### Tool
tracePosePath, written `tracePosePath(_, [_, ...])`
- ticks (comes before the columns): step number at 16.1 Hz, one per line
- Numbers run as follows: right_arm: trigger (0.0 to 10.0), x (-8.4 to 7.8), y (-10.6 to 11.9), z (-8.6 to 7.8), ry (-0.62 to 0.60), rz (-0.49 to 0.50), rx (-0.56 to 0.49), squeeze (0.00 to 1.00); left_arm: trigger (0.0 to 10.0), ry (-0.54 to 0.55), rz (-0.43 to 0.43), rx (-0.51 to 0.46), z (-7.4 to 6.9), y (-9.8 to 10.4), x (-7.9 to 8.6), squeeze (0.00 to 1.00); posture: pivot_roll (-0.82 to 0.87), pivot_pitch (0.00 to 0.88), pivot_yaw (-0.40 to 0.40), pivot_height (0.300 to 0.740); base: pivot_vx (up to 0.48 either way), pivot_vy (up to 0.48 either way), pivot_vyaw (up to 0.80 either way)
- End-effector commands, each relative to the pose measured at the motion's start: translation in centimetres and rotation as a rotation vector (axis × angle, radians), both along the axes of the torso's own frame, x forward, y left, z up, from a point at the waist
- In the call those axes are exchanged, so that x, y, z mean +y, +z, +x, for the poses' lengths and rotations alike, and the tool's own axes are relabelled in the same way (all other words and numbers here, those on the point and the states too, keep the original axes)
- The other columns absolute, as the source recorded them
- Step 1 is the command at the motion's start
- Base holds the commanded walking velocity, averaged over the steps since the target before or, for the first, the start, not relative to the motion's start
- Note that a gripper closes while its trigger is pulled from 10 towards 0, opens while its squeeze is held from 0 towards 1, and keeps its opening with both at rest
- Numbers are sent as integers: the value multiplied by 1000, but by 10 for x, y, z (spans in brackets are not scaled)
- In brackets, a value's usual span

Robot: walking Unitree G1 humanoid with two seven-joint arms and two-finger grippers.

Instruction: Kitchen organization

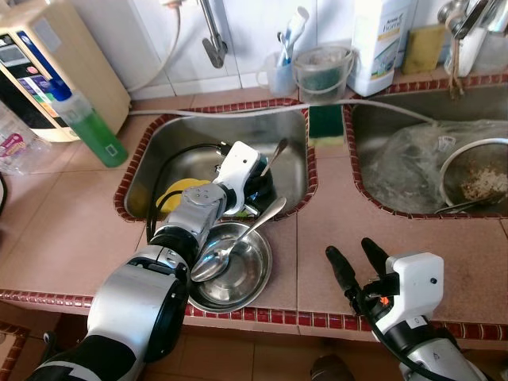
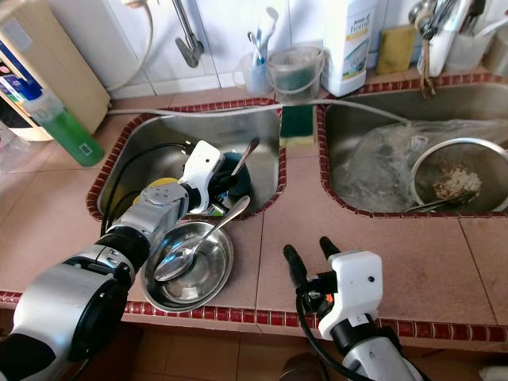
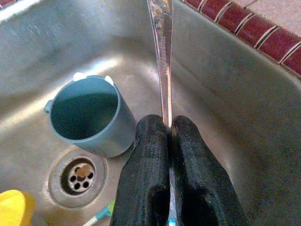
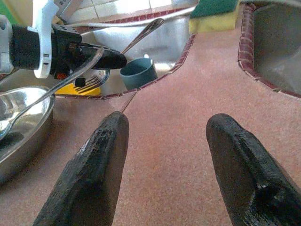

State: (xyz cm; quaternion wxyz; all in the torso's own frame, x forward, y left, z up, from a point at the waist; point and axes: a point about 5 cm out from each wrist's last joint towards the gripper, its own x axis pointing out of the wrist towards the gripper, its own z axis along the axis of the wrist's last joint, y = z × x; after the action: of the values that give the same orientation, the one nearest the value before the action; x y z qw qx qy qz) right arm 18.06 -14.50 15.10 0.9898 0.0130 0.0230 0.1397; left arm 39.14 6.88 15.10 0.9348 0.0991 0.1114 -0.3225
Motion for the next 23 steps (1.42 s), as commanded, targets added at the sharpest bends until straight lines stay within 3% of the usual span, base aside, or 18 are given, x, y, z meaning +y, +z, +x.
tracePosePath(1, [10000, 5, 4, -3, 18, 21, -4, 0, 10000, 13, -10, 9, 3, 4, 6, 482, -463, 197, 262, 740, 0, 0, 0])
tracePosePath(2, [10000, 5, 4, -3, 19, 22, -4, 0, 10000, 13, -33, 22, 3, 5, 6, 1000, -463, 195, 262, 740, 0, 0, 0])
tracePosePath(14, [10000, 7, 8, 5, 45, 16, -25, 0, 10000, 26, -50, 5, 6, 12, 9, 1000, -459, 162, 246, 740, 0, 0, 0])
tracePosePath(20, [10000, 2, 20, 27, -24, 12, -140, 0, 10000, 169, -116, -137, 21, 49, 32, 1000, -432, 128, 230, 740, 0, 0, 0])
tracePosePath(21, [10000, 1, 22, 30, -32, 13, -154, 0, 10000, 184, -148, -157, 22, 55, 37, 310, -428, 123, 229, 740, 0, 0, 0])
tracePosePath(22, [10000, 1, 23, 33, -41, 18, -167, 0, 10000, 204, -176, -191, 23, 61, 44, 0, -418, 115, 224, 740, 0, 0, 0])
tracePosePath(23, [10000, 1, 24, 36, -44, 20, -181, 0, 10000, 228, -201, -217, 23, 64, 51, 0, -413, 113, 221, 740, 0, 0, 0])
